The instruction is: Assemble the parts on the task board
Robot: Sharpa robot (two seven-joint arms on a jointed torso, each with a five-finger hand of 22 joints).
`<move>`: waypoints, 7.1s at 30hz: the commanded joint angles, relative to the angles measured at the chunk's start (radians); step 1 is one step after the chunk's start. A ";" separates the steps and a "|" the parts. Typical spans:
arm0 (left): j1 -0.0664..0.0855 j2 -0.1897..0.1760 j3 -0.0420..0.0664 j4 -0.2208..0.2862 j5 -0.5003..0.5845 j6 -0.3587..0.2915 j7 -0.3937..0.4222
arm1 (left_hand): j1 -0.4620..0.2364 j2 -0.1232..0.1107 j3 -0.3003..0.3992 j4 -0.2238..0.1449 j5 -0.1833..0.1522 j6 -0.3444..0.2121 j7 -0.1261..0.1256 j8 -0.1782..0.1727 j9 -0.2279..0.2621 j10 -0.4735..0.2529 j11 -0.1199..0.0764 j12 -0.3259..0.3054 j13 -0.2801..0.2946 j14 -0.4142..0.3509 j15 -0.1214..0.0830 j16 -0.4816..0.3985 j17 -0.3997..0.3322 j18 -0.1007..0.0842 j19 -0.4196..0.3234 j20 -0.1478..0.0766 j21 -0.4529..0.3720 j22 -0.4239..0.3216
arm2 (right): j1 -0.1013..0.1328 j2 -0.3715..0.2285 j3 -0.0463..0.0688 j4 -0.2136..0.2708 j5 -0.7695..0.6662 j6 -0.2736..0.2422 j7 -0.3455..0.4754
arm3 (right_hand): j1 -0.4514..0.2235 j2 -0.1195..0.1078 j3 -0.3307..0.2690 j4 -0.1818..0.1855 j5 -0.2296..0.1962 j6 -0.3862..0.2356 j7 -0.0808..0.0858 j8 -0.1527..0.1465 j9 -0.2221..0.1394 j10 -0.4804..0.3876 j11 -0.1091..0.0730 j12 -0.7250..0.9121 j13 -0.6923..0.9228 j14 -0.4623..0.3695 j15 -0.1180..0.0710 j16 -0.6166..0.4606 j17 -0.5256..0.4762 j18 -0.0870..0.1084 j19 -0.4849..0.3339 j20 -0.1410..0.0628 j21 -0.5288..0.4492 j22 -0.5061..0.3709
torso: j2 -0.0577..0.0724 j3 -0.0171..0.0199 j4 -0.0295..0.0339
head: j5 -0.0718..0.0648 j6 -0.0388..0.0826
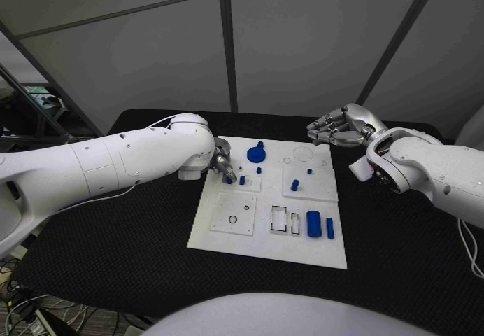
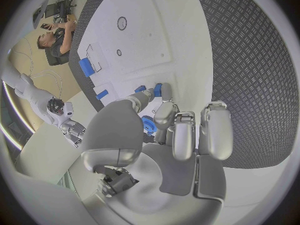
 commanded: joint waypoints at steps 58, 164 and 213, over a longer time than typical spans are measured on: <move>-0.004 -0.051 0.064 0.036 0.089 -0.402 0.317 | 0.227 0.004 -0.257 0.072 0.005 -0.201 0.121 -0.150 -0.102 -0.465 0.120 -0.452 -0.457 -0.330 0.092 -0.576 -0.475 0.085 -0.360 0.064 -0.877 -0.119 | 0.001 -0.001 0.000 -0.001 0.003 0.002 0.006 | -0.010 -0.003 0.003 0.002 0.004 -0.004 0.002 -0.003 -0.001 -0.004 0.001 -0.005 -0.001 -0.008 0.000 -0.003 -0.001 0.004 0.003 0.002 -0.005 -0.001 | 0.000 0.0007 -0.0010 | -0.012 0.013; -0.074 0.100 0.009 -0.125 -0.268 -0.428 0.564 | 0.357 -0.025 -0.082 -0.074 -0.037 0.061 0.107 -0.391 -0.438 -0.254 0.113 -0.897 -0.961 0.004 0.075 -0.172 -0.225 -0.010 0.003 0.058 -0.202 0.162 | 0.000 0.005 0.000 0.007 0.003 0.001 0.008 | -0.006 0.001 0.008 -0.001 0.005 -0.004 0.002 -0.003 -0.001 -0.007 0.001 -0.005 -0.001 -0.010 0.001 -0.003 -0.007 0.004 0.006 0.002 -0.013 -0.006 | -0.001 0.0003 0.0007 | -0.044 0.032; -0.097 -0.005 0.076 -0.081 -0.212 -0.317 0.500 | 0.327 -0.043 -0.081 -0.075 -0.039 0.074 0.108 -0.404 -0.443 -0.235 0.114 -0.924 -0.967 0.004 0.076 -0.174 -0.234 -0.011 0.005 0.059 -0.198 0.165 | 0.000 0.000 0.000 0.011 0.003 0.000 0.004 | -0.006 0.001 0.008 -0.001 0.005 -0.004 0.002 -0.003 -0.001 -0.007 0.001 -0.005 -0.001 -0.010 0.001 -0.003 -0.007 0.004 0.006 0.002 -0.013 -0.006 | 0.000 0.0010 0.0026 | -0.036 0.036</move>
